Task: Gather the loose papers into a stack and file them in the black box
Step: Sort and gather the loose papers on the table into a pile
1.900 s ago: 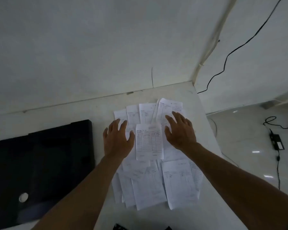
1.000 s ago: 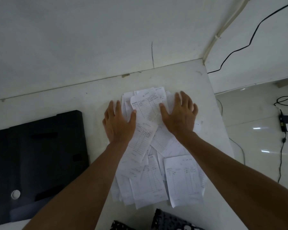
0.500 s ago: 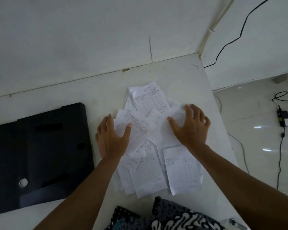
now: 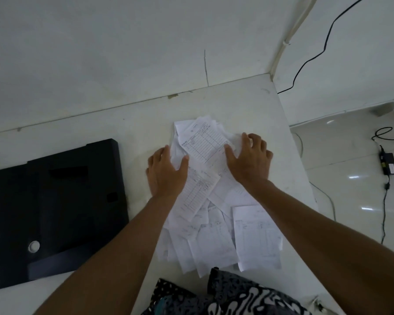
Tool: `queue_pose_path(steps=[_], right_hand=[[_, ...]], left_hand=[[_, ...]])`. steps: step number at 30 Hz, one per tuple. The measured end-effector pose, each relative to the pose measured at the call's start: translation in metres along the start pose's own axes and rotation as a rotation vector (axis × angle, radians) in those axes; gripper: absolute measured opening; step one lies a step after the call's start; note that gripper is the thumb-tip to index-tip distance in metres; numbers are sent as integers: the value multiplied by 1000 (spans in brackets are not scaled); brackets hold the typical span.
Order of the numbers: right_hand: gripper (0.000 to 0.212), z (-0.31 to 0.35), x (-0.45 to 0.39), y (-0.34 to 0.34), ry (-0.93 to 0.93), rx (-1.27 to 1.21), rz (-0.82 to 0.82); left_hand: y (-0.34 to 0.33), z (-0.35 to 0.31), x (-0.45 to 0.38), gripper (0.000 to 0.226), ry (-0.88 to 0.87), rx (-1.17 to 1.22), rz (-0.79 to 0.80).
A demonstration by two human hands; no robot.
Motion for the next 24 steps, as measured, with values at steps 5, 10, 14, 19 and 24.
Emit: queue_pose_path(steps=[5, 10, 14, 19, 24], right_hand=[[57, 29, 1, -10, 143, 36, 34], [53, 14, -15, -5, 1, -5, -36], [55, 34, -4, -12, 139, -10, 89], [62, 23, -5, -5, 63, -15, 31], [63, -28, 23, 7, 8, 73, -30]], left_hand=[[-13, -24, -27, 54, -32, 89, 10], [-16, -6, -31, 38, -13, 23, -24], [-20, -20, -46, 46, -62, 155, 14], [-6, -5, -21, 53, 15, 161, -62], [1, 46, 50, 52, 40, -46, -87]])
Point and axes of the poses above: each hand's wrist, its own x-axis away from the middle knuckle, its own y-axis out of the back of the hand, z = x × y, the point moved 1 cm from there along -x, towards the middle knuckle, and after that the axes turned 12 degrees about -y, right-handed, at the moved point
